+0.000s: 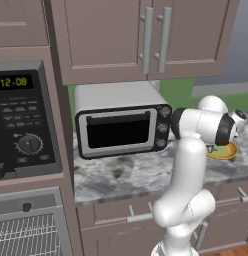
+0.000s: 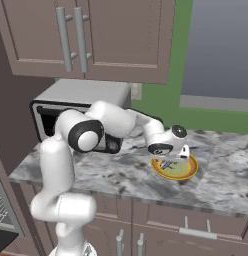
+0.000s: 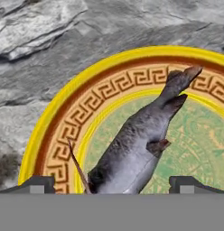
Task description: Place the fish on the bottom rack of the oven, and slide the tray back inside. Close the oven door.
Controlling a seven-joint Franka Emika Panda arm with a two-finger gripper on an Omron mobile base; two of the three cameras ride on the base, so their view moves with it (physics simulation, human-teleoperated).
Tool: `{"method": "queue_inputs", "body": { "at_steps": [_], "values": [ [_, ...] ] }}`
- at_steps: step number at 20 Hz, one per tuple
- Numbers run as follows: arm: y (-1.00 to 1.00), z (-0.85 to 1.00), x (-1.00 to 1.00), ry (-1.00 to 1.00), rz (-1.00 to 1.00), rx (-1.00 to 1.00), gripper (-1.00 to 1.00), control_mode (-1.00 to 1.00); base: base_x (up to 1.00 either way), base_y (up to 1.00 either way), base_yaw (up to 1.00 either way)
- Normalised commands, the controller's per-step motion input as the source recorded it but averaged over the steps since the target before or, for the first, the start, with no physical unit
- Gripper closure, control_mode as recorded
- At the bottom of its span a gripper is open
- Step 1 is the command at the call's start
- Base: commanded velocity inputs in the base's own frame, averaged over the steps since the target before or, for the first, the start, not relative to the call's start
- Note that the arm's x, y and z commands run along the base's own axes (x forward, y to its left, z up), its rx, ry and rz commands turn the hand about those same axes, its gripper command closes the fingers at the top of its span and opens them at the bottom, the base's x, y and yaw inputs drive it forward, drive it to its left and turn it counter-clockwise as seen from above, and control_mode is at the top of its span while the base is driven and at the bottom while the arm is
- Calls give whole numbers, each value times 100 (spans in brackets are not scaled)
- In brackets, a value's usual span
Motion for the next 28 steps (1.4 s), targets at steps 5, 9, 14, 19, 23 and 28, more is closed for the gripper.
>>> {"method": "queue_inputs", "body": {
  "at_steps": [5, 9, 14, 19, 23, 28],
  "values": [
    [-11, -46, 40, -6, 13, 0, 100, -100, 0, 0, 0],
    [1, -24, 15, 0, 3, 0, 100, -100, 0, 0, 0],
    [0, 48, -44, -15, 0, -2, 100, -100, 0, 0, 0],
    [13, 97, -100, -30, 13, -13, 100, -100, 0, 0, 0],
    [47, 64, -99, -25, 20, -20, 100, -100, 0, 0, 0],
    [32, 56, -93, -11, 28, -16, 100, -100, 0, 0, 0]
  ]
}}
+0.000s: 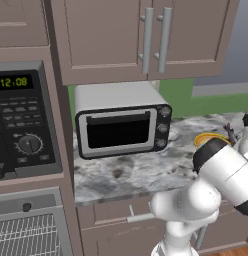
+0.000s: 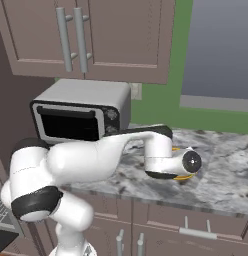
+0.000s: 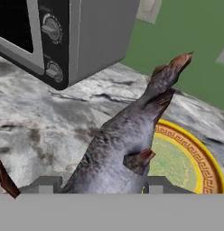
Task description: Place the fish on the bottom rack of the oven, and slide the tray back inside. Close the oven door.
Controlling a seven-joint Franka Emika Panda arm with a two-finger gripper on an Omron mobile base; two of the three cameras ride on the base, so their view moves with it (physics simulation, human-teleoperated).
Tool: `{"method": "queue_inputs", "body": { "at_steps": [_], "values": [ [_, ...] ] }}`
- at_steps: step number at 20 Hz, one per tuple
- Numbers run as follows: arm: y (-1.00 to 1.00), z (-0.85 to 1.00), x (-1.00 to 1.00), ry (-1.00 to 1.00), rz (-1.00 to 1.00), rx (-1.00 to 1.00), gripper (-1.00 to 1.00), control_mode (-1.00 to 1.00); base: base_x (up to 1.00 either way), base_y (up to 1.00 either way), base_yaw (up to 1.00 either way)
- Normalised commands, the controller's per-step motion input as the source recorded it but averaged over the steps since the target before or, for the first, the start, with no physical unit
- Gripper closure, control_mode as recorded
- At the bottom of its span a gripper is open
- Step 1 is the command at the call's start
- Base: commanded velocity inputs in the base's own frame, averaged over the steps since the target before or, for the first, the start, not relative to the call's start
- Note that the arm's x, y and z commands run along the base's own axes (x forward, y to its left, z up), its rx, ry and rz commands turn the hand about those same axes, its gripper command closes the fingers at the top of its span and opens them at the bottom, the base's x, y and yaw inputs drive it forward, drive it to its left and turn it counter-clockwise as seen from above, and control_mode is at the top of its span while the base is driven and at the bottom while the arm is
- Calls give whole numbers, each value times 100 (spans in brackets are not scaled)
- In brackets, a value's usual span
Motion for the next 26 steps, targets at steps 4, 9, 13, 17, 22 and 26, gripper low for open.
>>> {"method": "queue_inputs", "body": {
  "at_steps": [4, 9, 13, 17, 22, 26],
  "values": [
    [69, 67, -35, 5, 7, -17, 100, -100, 0, 0, 0],
    [98, 73, 0, 25, 0, -20, 100, -100, 0, 0, 0],
    [93, 13, 0, 11, 0, -22, 100, -100, 0, 0, 0],
    [56, 0, 0, 0, 0, -15, 100, -100, 0, 0, 0],
    [50, -5, 1, 0, 0, -13, 100, -100, 0, 0, 0],
    [34, -21, 14, 0, 0, -7, 100, -100, 0, 0, 0]
  ]
}}
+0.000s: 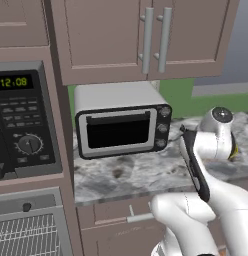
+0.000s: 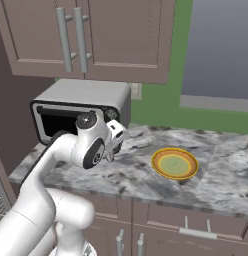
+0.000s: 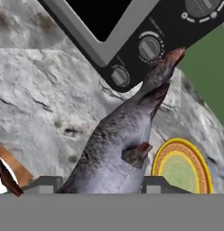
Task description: Place the fish on the bottom rack of the oven, and slide the tray back inside. Close the oven door.
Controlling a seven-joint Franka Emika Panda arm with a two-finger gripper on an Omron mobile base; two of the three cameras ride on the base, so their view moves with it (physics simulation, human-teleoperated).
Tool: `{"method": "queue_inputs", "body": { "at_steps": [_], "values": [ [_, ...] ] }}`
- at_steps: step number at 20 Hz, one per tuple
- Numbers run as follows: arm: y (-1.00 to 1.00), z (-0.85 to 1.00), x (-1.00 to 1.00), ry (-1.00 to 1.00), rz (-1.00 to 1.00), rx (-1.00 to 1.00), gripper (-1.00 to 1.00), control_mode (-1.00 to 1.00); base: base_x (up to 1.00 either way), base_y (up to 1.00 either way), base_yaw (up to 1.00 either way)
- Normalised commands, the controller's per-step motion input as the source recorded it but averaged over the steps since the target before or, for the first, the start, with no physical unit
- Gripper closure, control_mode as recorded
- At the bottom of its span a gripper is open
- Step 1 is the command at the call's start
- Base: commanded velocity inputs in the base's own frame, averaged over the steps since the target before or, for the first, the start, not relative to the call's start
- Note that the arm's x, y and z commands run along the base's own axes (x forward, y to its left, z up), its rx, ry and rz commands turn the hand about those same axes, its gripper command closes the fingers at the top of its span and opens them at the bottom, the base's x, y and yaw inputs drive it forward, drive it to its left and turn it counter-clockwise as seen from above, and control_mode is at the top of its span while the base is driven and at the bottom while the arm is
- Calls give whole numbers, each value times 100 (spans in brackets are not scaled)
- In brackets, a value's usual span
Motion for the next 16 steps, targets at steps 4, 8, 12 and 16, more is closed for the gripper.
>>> {"method": "queue_inputs", "body": {
  "at_steps": [4, 8, 12, 16],
  "values": [
    [1, -2, 4, 0, 0, 0, 100, 100, -5, 5, 7],
    [0, 0, 0, 0, 0, 0, 100, 100, -30, 7, 50],
    [0, 0, 0, 0, 0, 0, 100, 100, -44, 0, 67],
    [0, 0, 0, 0, 0, 0, 100, 100, -51, 0, 70]
  ]
}}
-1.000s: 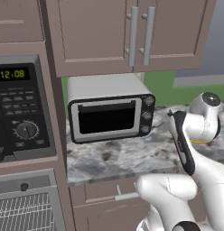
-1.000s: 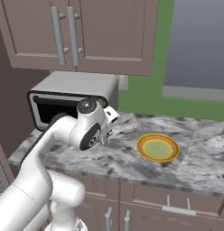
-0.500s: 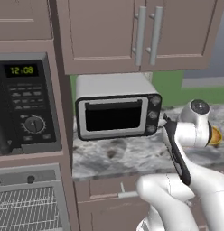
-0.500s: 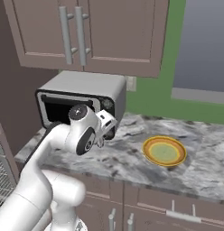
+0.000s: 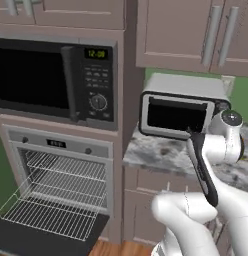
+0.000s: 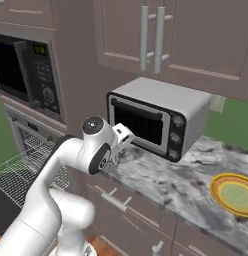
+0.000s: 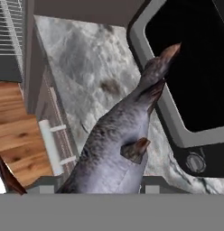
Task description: Place the fish on the bottom rack of the oven, and slide the tray back inside. Close the oven door.
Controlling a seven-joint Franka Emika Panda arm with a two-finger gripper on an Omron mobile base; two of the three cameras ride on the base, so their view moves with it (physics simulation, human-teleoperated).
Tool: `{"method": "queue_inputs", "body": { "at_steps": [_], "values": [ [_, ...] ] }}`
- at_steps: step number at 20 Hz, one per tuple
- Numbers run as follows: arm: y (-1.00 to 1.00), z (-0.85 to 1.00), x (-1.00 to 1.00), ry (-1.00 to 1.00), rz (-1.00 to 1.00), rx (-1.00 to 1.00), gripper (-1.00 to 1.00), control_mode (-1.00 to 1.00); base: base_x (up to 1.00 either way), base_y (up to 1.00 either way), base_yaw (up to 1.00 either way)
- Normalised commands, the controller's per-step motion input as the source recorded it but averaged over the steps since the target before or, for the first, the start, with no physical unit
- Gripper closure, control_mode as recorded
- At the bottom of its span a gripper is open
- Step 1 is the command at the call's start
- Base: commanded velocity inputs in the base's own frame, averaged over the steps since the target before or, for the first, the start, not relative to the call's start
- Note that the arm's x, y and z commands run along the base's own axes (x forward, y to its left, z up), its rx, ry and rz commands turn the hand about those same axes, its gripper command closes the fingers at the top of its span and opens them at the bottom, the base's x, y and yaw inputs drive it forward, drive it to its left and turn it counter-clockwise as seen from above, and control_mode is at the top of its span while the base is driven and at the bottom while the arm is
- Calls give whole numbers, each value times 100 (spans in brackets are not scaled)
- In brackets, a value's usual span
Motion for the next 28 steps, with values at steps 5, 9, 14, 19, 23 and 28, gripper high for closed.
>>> {"method": "queue_inputs", "body": {
  "at_steps": [5, 9, 14, 19, 23, 28],
  "values": [
    [0, 0, 0, 0, 0, 0, 100, 100, -3, 3, 66],
    [0, 0, 0, 0, 0, 0, 100, 100, 0, 0, 69],
    [0, 0, 0, 0, 0, 0, 100, 100, 0, 0, 67],
    [0, 0, 0, 0, 0, 0, 100, 100, 0, 0, 62],
    [0, 0, 0, 0, 0, 0, 100, 100, 0, -18, 39],
    [0, 0, 0, 0, 0, 0, 100, 100, 23, -8, 4]
  ]
}}
